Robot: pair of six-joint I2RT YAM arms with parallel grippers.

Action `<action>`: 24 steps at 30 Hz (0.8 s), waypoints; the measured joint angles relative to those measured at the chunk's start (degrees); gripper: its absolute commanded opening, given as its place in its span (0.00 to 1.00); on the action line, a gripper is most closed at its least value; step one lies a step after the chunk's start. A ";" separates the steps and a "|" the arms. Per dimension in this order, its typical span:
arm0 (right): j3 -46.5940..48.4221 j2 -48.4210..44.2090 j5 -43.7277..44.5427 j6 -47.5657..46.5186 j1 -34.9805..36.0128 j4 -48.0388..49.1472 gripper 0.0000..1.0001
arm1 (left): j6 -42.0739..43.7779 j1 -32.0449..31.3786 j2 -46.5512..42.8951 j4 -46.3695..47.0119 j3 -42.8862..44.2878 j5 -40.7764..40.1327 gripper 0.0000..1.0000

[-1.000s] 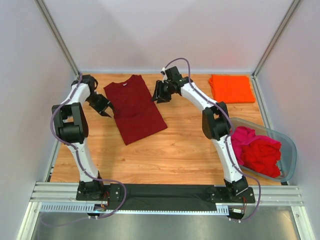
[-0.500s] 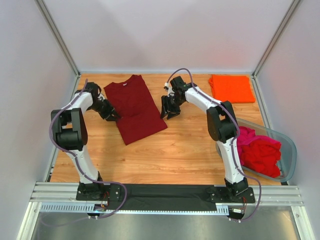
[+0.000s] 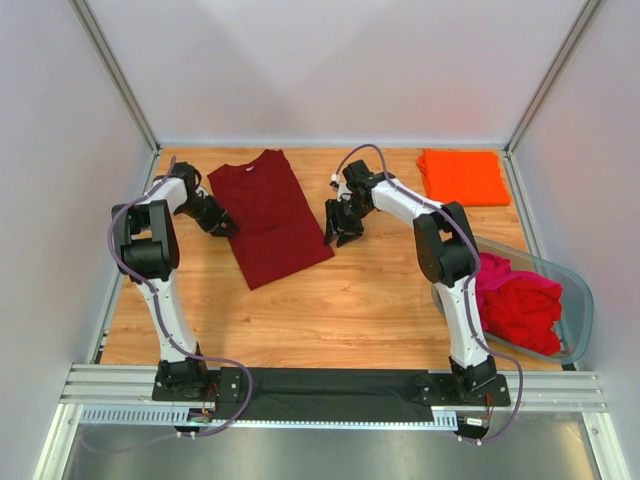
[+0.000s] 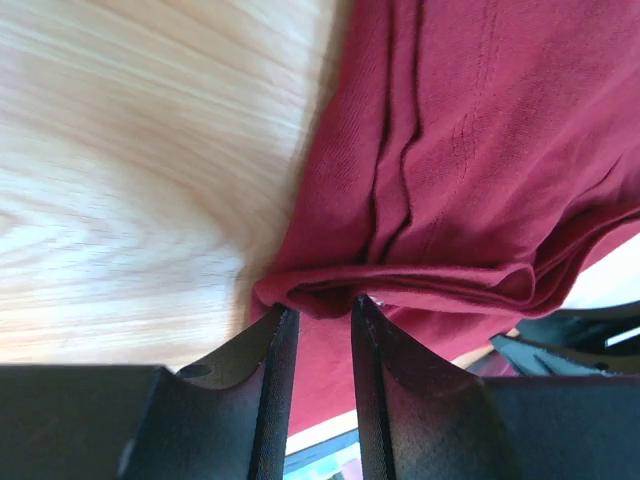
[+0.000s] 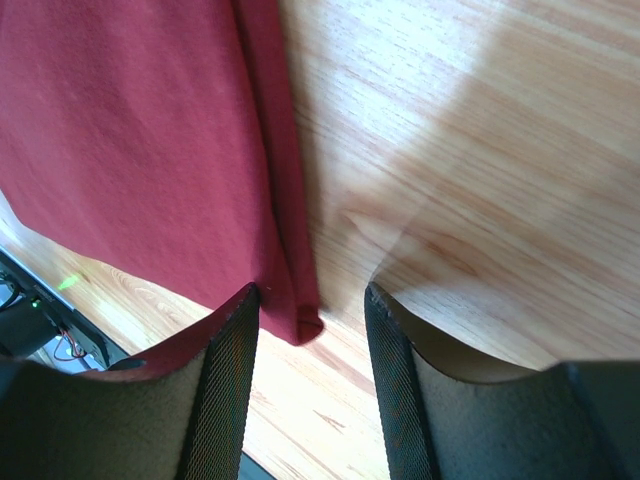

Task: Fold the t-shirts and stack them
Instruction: Fold the tshirt

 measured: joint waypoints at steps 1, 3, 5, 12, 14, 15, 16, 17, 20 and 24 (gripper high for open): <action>-0.11 -0.09 0.00 0.00 0.00 0.13 0.48 | -0.13 0.15 0.17 -0.37 0.48 -0.26 0.35; -0.28 -0.15 -0.04 0.02 0.00 0.35 0.47 | -0.26 0.35 0.39 -0.68 1.53 -1.25 0.37; -0.39 -0.15 -0.11 0.04 0.00 0.59 0.44 | -0.26 0.68 0.63 -0.85 2.89 -1.92 0.39; -5.20 -1.40 -2.03 2.10 0.07 5.49 0.17 | 1.16 2.03 0.46 -0.70 5.40 0.98 0.43; -7.21 -2.08 -2.58 3.10 0.22 6.95 0.02 | 1.88 2.08 -0.79 -0.85 4.15 1.14 0.44; -8.31 -2.40 -2.71 3.85 0.37 7.80 0.00 | 2.23 2.08 -2.19 -1.31 2.67 1.11 0.44; -9.44 -2.86 -2.93 4.52 0.52 8.70 0.00 | 2.64 1.95 -4.11 -1.64 0.63 0.81 0.44; -10.47 -3.45 -2.95 5.07 0.68 9.44 0.00 | 3.10 1.70 -6.54 -1.84 -2.03 0.04 0.44; -15.19 -6.21 -2.34 6.80 1.57 11.91 0.00 | 4.55 -0.04 -15.32 -3.91 -10.71 -3.15 0.45; -25.46 -12.52 -1.38 10.05 3.13 15.76 0.00 | 5.16 -3.63 -27.80 -5.18 -24.09 -4.85 0.47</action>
